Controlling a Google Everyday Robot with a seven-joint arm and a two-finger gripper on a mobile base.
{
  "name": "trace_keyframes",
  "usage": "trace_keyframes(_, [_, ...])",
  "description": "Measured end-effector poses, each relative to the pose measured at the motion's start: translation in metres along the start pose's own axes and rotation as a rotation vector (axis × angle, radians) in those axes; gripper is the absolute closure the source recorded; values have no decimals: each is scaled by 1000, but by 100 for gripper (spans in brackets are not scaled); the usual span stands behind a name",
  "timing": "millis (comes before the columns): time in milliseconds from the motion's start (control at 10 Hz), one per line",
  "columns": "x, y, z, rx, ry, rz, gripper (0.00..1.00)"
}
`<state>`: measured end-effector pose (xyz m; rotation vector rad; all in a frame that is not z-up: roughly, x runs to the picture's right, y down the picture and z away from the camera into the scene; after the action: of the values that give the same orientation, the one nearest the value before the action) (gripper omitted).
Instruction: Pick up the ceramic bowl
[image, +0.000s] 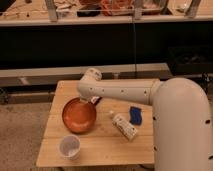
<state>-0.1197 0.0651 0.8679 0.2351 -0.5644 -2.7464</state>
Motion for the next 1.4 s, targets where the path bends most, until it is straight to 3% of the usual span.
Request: trace_keyframes(1400, [-6, -1, -1, 9, -13, -63, 98])
